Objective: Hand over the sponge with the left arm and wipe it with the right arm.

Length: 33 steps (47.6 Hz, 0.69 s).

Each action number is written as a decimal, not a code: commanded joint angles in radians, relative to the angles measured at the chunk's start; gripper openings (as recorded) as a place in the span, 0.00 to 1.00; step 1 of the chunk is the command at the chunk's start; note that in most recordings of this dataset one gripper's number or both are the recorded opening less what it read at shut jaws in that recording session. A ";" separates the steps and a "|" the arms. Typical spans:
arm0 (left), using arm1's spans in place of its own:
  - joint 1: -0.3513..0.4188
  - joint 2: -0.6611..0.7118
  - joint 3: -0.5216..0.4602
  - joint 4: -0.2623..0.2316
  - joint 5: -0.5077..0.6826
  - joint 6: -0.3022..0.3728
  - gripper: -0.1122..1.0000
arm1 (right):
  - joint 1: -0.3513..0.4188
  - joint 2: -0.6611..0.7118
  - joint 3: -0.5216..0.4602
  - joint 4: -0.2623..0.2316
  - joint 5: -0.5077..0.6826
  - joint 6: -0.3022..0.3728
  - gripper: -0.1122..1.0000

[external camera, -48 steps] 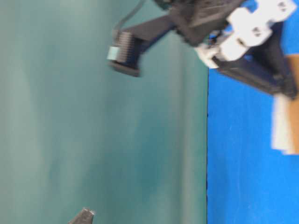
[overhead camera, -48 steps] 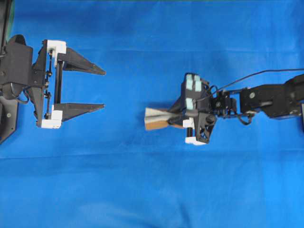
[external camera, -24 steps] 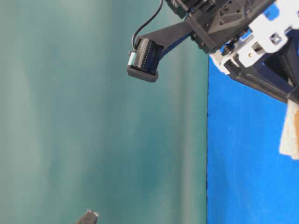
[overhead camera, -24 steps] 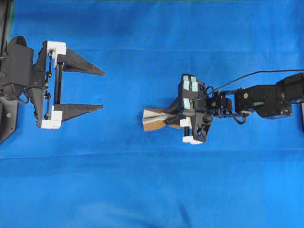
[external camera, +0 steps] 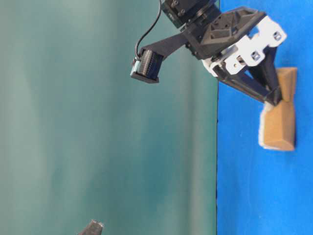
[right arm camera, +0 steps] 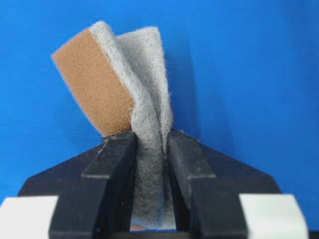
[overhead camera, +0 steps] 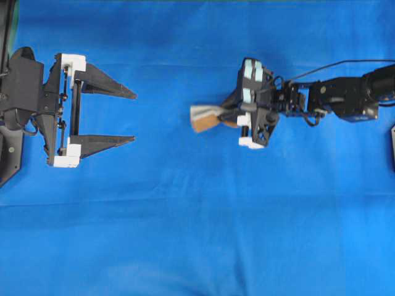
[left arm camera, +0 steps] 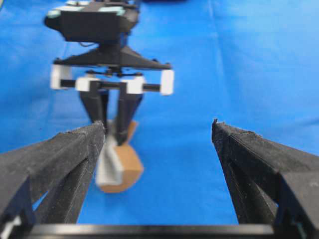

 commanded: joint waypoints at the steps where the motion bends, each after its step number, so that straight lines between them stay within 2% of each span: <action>1: -0.002 -0.002 -0.014 0.000 -0.006 0.000 0.88 | -0.057 -0.017 -0.009 0.002 0.003 -0.014 0.35; 8: -0.002 -0.002 -0.014 0.000 -0.006 0.000 0.88 | -0.052 -0.017 -0.011 0.002 0.006 -0.011 0.35; 13: -0.002 0.000 -0.014 0.000 -0.006 0.000 0.88 | -0.017 -0.018 -0.005 0.006 0.008 0.003 0.35; 22: -0.002 0.000 -0.014 0.000 -0.005 0.000 0.88 | 0.138 -0.018 -0.005 0.048 0.028 0.032 0.33; 33: -0.002 0.000 -0.014 0.000 -0.008 0.012 0.88 | 0.311 -0.020 -0.020 0.069 0.034 0.109 0.33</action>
